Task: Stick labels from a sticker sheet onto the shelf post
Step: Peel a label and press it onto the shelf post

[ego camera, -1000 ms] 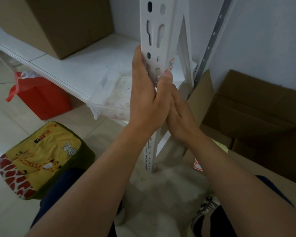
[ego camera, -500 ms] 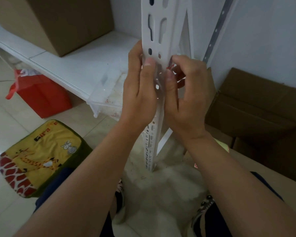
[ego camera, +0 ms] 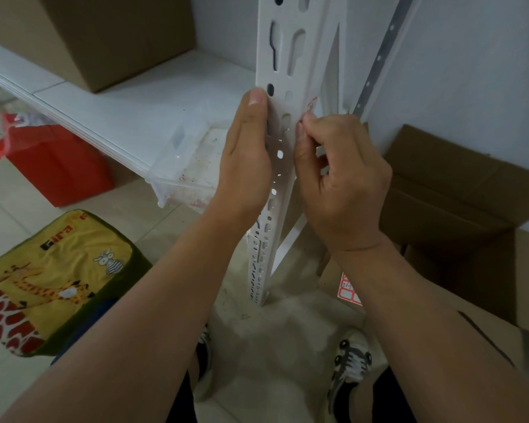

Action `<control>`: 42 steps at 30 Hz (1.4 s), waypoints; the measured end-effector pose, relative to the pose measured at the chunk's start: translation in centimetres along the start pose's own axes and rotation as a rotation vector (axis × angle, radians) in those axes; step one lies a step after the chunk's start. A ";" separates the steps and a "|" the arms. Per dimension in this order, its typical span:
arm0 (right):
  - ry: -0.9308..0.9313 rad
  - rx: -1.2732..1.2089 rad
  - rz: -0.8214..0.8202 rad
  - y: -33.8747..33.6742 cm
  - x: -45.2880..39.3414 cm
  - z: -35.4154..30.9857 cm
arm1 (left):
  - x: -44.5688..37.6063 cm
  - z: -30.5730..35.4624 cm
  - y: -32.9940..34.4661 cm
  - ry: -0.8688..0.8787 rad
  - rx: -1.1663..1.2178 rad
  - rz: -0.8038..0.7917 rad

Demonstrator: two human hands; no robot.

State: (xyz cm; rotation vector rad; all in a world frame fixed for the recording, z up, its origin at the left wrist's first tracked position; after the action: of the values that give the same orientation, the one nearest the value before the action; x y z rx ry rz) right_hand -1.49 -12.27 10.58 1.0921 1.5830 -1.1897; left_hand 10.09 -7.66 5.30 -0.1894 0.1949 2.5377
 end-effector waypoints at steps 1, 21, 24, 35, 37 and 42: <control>-0.002 0.001 -0.004 0.0 -0.1 0.0 | -0.1 0.0 0.0 0.003 -0.001 0.008; 0.218 -0.185 0.053 -0.3 -0.5 1.5 | -0.1 0.5 0.0 -0.020 0.098 0.113; 0.214 -0.165 0.072 -0.4 -0.4 1.2 | -0.2 0.6 -0.1 0.007 0.086 0.114; 0.062 -0.074 -0.003 -0.5 -0.1 0.5 | -0.4 0.6 0.0 0.048 0.081 0.085; 0.023 -0.050 -0.023 -0.5 0.1 0.3 | -0.4 0.6 0.1 0.056 0.081 0.072; -0.037 -0.004 -0.061 -0.5 0.4 -0.1 | -0.5 0.4 -0.1 0.053 0.056 0.081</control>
State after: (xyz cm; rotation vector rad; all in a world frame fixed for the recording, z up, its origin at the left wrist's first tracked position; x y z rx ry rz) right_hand -2.13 -12.21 10.31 1.0201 1.5992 -1.2400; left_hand 10.52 -7.84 5.77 -0.2312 0.2992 2.6057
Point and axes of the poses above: each hand's wrist, its own x-axis away from the middle knuckle, its own y-axis out of the palm, z = x × y, the point moved 9 cm from there along -x, towards the middle knuckle, and after that the axes turned 7 degrees about -x, right-handed, at the moved point
